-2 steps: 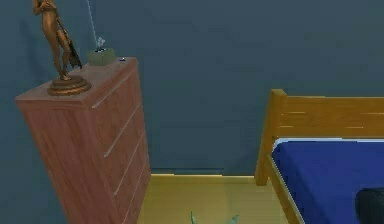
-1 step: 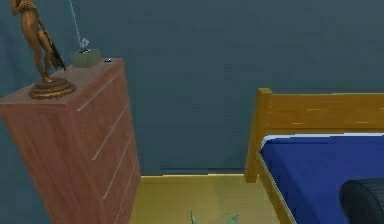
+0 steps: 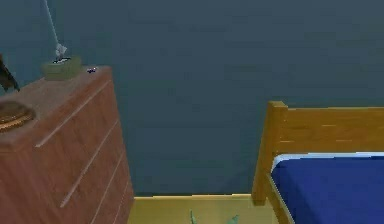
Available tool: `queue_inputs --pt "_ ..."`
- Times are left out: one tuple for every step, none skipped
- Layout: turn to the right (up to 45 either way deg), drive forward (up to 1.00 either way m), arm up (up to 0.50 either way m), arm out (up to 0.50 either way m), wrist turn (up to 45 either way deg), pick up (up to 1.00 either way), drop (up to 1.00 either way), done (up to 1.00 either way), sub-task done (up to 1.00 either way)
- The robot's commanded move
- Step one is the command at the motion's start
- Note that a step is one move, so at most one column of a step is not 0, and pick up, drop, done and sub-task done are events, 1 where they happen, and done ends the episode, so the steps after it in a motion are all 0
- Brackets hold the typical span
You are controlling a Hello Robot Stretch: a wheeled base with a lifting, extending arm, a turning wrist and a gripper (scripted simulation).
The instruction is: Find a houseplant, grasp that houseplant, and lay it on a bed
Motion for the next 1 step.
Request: queue_inputs --pt "45.0 0.0 0.0 0.0 0.0 0.0 0.0 0.0 0.0"
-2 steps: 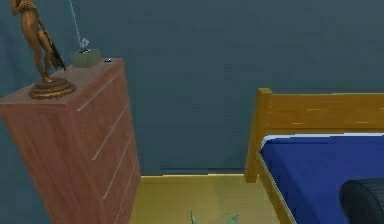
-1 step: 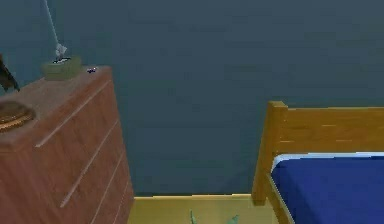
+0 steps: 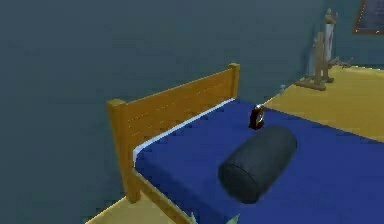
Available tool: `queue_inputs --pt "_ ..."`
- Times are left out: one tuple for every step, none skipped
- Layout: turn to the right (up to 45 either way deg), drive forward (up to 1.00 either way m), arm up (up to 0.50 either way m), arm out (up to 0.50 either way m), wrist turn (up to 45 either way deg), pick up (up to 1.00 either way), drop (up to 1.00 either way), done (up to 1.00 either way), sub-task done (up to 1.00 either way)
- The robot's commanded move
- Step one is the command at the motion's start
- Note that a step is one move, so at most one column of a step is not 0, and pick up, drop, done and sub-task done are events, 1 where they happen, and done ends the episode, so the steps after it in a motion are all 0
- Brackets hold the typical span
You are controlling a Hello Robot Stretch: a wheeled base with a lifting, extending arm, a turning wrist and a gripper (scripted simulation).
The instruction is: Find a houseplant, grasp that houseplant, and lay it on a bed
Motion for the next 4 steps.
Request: queue_inputs --pt "45.0 0.0 0.0 0.0 0.0 0.0 0.0 0.0 0.0" --pt "45.0 0.0 0.0 0.0 0.0 0.0 0.0 0.0 0.0" --pt "36.0 0.0 0.0 0.0 0.0 0.0 0.0 0.0 0.0" --pt "-45.0 0.0 0.0 0.0 0.0 0.0 0.0 0.0 0.0"
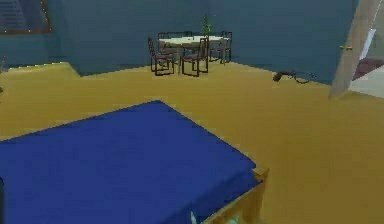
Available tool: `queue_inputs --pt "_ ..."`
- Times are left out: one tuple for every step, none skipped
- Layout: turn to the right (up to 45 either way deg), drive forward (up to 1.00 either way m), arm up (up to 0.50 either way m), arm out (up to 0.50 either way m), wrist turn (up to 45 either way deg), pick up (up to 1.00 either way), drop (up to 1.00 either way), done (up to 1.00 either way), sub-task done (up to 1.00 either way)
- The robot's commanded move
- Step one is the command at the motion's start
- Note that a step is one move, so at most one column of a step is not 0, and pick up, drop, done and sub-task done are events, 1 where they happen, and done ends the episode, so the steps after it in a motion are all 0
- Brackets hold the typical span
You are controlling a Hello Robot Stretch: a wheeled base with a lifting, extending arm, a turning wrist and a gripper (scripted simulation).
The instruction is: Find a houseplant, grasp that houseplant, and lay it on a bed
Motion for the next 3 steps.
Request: queue_inputs --pt "-45.0 0.0 0.0 0.0 0.0 0.0 0.0 0.0 0.0" --pt "-45.0 0.0 0.0 0.0 0.0 0.0 0.0 0.0 0.0" --pt "-24.0 0.0 0.0 0.0 0.0 0.0 0.0 0.0 0.0"
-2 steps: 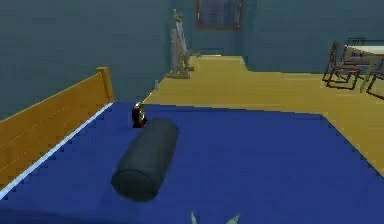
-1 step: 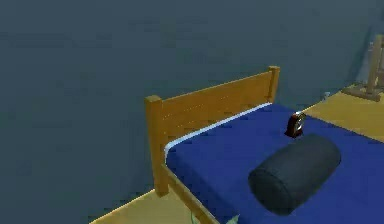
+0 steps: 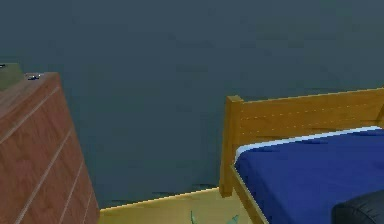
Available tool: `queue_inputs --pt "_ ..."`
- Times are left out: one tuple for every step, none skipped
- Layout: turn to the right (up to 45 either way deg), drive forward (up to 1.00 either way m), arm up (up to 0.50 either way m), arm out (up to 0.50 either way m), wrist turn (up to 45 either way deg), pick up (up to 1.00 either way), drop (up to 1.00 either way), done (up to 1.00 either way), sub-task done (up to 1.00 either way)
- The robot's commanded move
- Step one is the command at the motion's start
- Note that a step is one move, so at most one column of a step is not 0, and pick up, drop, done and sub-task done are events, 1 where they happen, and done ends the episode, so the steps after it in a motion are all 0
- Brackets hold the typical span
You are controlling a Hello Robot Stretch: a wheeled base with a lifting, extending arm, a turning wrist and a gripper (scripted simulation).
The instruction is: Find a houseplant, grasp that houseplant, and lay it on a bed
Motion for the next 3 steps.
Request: queue_inputs --pt "-3.0 0.0 0.0 0.0 0.0 0.0 0.0 0.0 0.0" --pt "45.0 0.0 0.0 0.0 0.0 0.0 0.0 0.0 0.0" --pt "45.0 0.0 0.0 0.0 0.0 0.0 0.0 0.0 0.0"
